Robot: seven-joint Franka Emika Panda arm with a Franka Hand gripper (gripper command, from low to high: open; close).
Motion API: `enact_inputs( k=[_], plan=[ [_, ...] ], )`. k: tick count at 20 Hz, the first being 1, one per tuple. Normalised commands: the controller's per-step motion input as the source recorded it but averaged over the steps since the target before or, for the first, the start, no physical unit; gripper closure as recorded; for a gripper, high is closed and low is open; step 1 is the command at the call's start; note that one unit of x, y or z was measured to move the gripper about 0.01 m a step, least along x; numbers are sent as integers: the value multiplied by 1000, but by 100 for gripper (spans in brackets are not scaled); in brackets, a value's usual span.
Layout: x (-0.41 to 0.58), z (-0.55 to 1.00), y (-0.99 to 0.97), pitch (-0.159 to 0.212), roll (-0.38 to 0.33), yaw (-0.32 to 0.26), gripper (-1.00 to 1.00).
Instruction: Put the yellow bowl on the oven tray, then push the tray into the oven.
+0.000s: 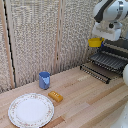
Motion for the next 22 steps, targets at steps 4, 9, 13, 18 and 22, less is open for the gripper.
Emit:
enact_inputs(
  k=[4,9,13,18,22],
  plan=[
    [0,-132,-842,-1,69,-67,100],
    [0,-89,-785,0,56,-59,100],
    [0,-6,-774,-23,60,-83,100],
    [-13,0,-459,-43,20,-38,100],
    [-19,-3,-456,-15,22,-25,100]
  ],
)
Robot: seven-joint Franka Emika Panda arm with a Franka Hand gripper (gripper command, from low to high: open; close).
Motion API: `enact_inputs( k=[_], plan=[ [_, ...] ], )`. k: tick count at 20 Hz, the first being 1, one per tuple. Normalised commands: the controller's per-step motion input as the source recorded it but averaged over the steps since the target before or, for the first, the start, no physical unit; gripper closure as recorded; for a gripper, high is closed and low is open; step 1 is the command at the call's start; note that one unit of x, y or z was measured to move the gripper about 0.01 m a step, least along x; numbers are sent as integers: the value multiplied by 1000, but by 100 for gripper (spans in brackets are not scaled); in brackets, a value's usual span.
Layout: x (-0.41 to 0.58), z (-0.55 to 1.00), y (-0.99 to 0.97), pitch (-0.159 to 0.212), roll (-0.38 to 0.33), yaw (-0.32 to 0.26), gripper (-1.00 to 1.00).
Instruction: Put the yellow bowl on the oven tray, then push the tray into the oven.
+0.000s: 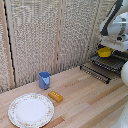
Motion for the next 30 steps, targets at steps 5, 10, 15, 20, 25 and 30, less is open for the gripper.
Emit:
enact_inputs(
  k=[5,10,15,20,25,30],
  plan=[
    [0,-34,-475,0,9,-53,100],
    [-22,0,-529,0,24,-82,100],
    [7,0,3,0,-1,-7,-100],
    [9,141,278,0,-78,2,-100],
    [-17,848,236,18,-123,-15,-100],
    [14,709,447,89,-63,97,-100]
  ],
)
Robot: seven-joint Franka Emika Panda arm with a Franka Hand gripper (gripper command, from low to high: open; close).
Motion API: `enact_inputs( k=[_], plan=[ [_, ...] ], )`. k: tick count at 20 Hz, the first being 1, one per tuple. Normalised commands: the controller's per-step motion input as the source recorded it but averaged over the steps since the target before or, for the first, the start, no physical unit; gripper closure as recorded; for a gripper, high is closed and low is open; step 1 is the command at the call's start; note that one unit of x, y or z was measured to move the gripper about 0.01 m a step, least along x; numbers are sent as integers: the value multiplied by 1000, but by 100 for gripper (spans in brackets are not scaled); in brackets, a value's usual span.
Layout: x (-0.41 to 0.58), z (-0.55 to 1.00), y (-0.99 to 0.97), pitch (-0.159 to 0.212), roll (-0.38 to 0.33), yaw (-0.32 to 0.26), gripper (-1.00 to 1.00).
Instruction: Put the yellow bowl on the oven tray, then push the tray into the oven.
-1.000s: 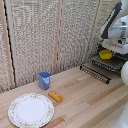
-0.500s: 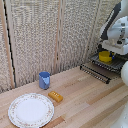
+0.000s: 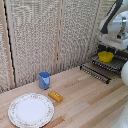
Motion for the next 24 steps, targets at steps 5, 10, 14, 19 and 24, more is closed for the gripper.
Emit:
enact_inputs(
  k=[5,10,14,19,24],
  plan=[
    [82,313,307,159,-67,234,-100],
    [-5,41,47,175,-184,258,-100],
    [-84,0,0,144,-232,271,-100],
    [-97,0,0,143,-233,273,-100],
    [-81,0,0,133,-221,285,-100]
  ],
)
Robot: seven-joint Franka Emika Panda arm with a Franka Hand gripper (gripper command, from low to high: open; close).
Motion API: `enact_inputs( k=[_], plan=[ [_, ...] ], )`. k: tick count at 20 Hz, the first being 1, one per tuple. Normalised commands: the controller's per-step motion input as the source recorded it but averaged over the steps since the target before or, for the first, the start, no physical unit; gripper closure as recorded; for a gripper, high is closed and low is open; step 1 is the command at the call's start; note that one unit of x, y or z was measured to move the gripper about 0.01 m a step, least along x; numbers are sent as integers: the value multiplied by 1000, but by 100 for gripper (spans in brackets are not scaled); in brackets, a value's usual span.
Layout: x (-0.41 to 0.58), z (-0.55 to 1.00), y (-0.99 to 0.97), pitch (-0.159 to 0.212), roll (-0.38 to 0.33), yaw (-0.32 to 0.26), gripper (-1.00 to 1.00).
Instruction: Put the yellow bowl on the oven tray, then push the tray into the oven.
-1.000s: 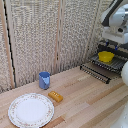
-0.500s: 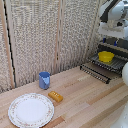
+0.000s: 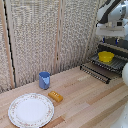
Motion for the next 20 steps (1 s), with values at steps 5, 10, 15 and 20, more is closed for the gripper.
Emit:
enact_inputs(
  k=[5,10,15,20],
  plan=[
    [-47,0,0,114,-200,305,-100],
    [-5,0,0,92,-169,326,-100],
    [-61,0,0,115,-204,295,-100],
    [-122,-15,-7,121,-291,240,-100]
  ],
)
